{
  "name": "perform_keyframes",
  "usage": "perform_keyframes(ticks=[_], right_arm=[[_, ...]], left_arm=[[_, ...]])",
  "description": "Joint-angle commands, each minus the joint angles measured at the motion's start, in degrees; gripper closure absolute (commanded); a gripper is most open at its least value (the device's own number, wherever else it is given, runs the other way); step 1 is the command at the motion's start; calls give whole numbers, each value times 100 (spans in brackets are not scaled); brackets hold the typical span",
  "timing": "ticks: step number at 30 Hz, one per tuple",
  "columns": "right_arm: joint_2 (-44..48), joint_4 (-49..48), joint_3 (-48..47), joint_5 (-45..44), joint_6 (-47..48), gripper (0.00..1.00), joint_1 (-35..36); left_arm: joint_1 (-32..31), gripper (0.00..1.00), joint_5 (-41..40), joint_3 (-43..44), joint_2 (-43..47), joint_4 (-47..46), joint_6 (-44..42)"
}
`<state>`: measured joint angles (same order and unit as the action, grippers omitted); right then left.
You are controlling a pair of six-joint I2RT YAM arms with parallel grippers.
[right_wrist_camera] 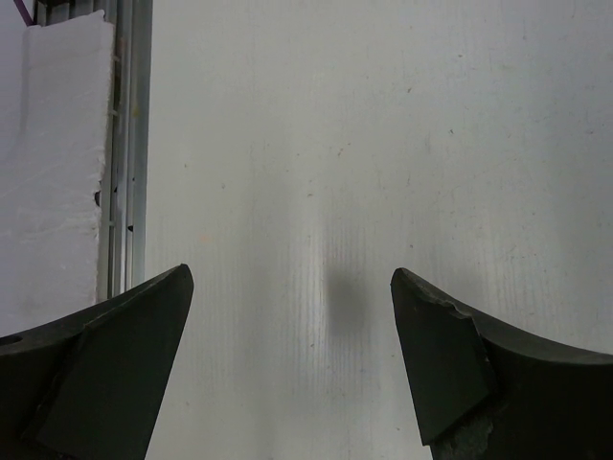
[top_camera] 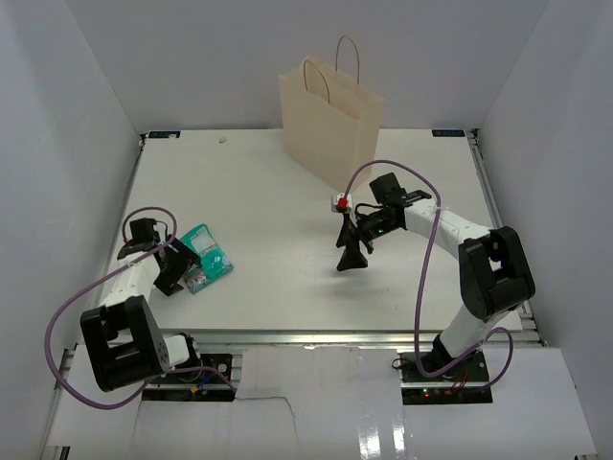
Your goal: Place the snacks into the paper bag
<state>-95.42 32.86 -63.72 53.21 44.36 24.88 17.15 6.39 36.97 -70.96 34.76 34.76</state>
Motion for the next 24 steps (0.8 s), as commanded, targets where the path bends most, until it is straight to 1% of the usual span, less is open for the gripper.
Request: perform_keyframes(ticks=[1,2,5,9,12,13,15,16,19,20,22,24], right_arm=[[-56,-96,-35,207,90,10,16],[-82,-96,-44,207,99,10,25],[-126,-96,-79,190,91,10,25],[-118,-96,-96,146,82,10,16],[-118,-96,-70,119,64,10,16],[-126,-96,-70,119,64,10,16],[-135,-96,-70,111,55,10,17],[-135,-96,-70,102,38,10,16],[-144,-96,-96,84,11,10,16],[-161,-96,-96,84,11,10,16],[-170,-87,-114,75,-15,10,16],[-179,-78,-123,58,-41,10,16]], left_arm=[[26,15,-323,205,-111,171,4],[34,18,-288,205,-181,128,-39],[26,22,-104,144,-480,-179,-92],[26,28,46,100,-726,-347,-136],[26,37,90,100,-788,-417,-163],[26,43,108,100,-771,-435,-163],[26,46,134,100,-762,-470,-172],[34,50,134,100,-762,-479,-180],[26,56,178,73,-761,-541,-198],[26,62,204,65,-753,-567,-198],[26,69,275,65,-762,-629,-207],[34,71,353,56,-727,-708,-189]])
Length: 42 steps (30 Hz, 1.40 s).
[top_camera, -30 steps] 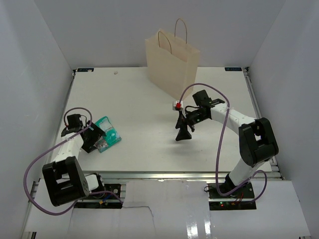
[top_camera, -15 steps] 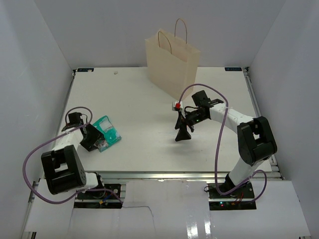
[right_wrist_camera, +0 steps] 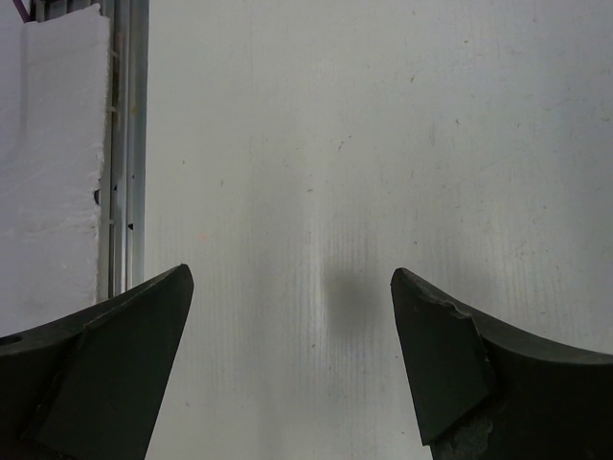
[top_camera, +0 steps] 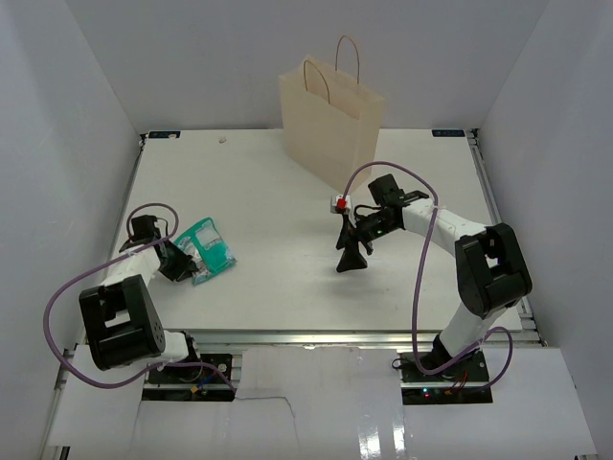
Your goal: Place the snacks into the paper bag
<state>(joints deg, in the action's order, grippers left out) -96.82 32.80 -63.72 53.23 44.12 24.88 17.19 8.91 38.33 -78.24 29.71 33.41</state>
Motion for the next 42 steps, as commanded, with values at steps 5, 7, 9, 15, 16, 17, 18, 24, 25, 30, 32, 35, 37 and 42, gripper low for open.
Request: perform_keyframes(ticks=[5,7,9,15,16,17,18,24,25,30,32,35,37,42], right_arm=[[-48,-10,-158,47,0,10,16],[-48,16,-167,38,9,10,17],[-57,69,-202,55,35,10,16],[-206,51,-412,-6,-298,10,69],[-258,51,-448,-6,-342,10,95],[-276,51,-483,3,-429,10,104],[-294,25,-544,12,-474,10,122],[-426,-80,-781,231,-991,10,175],[-478,-133,-808,292,-1106,10,183],[-601,-554,-914,793,-2273,10,192],[-619,-669,-984,864,-2425,10,210],[-593,-914,-1054,628,-2732,10,254],[-558,-1011,-1116,461,-2812,10,298],[-347,-1468,-1063,232,-2470,10,526]], left_arm=[[21,77,278,-80,98,-378,-45],[21,81,470,-71,194,-466,-71],[21,88,646,-62,282,-615,-106],[30,98,1657,-150,652,-1178,-63],[21,100,1780,-176,678,-1248,-10],[30,100,1999,-229,722,-1379,16],[21,100,2105,-255,740,-1433,43],[12,100,2932,-422,836,-2057,438],[21,100,3011,-431,845,-2127,491],[-75,100,3424,-484,871,-2584,842],[-84,100,3486,-510,889,-2690,1000],[-84,100,3556,-598,933,-2813,1167],[-102,100,3635,-668,968,-2918,1326],[-198,100,3715,-721,977,-2928,1537]])
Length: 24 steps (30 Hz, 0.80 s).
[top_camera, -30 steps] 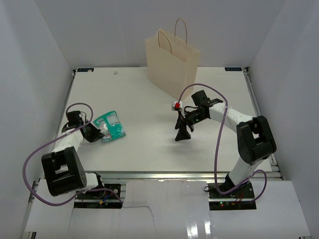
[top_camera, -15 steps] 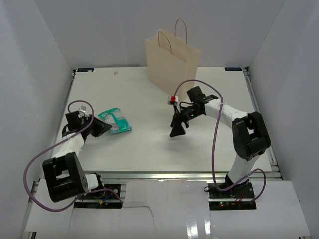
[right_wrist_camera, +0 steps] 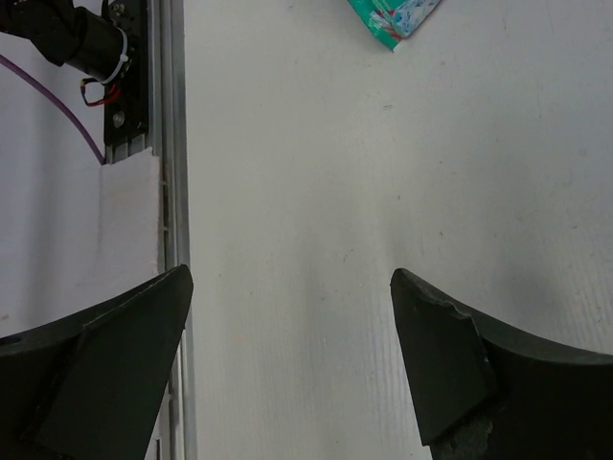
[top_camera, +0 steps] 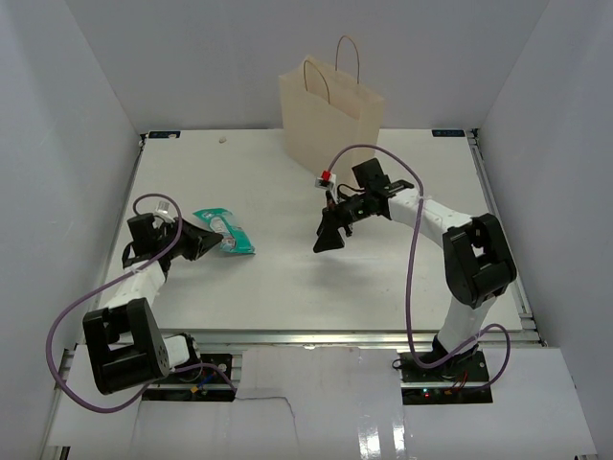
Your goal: Place the snacks into the paper bag
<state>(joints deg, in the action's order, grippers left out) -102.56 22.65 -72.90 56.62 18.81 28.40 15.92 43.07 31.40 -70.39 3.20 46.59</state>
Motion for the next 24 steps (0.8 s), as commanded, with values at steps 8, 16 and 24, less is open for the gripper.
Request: perform_keyframes(ticks=[8,16,24], right_arm=[[597,-1675,311,-1457,816,10,1208],[765,-5533,2016,-3341,1546,10,2503],[-456,-7863,1825,-4782,1697,9,3180]], left_arm=[[-160,100,79,-186,201,-294,456],[-204,100,-79,-283,210,-461,606],[-230,100,-53,-292,201,-505,667]])
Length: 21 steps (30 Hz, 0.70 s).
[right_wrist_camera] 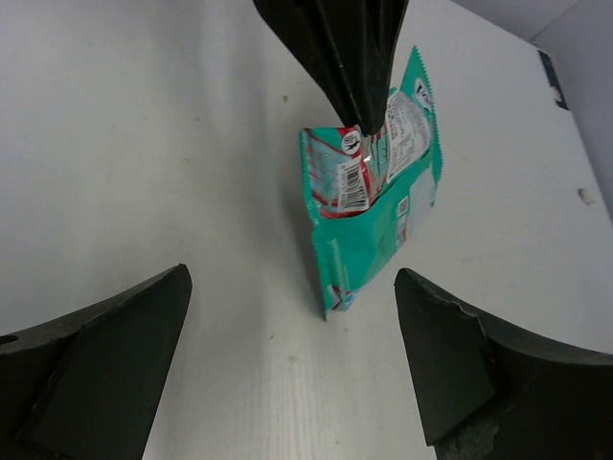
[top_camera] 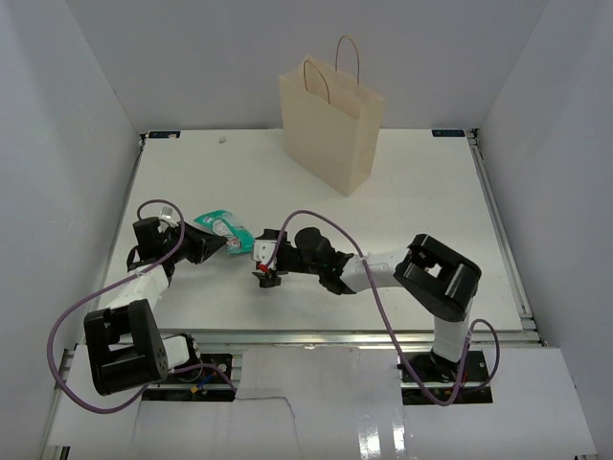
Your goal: Place the snacks into the paper bag
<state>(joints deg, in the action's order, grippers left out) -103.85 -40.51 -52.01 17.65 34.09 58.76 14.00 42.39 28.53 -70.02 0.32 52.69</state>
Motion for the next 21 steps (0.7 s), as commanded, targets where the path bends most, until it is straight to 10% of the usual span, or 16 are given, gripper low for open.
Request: perform_keyframes(ticks=[1,10,21], right_arm=[[-459,-1591,-396,-1138,169,7,196],[-1392,-1503,-1373,-1167,133,0,399],[-1946,-1161,-1927,-1554,151,29,478]], left_arm=[[-38,100,32,-6,155,-225,66],[-73,100,85,12,85,-251,66],[-90,100,138,12,15,-304,93]])
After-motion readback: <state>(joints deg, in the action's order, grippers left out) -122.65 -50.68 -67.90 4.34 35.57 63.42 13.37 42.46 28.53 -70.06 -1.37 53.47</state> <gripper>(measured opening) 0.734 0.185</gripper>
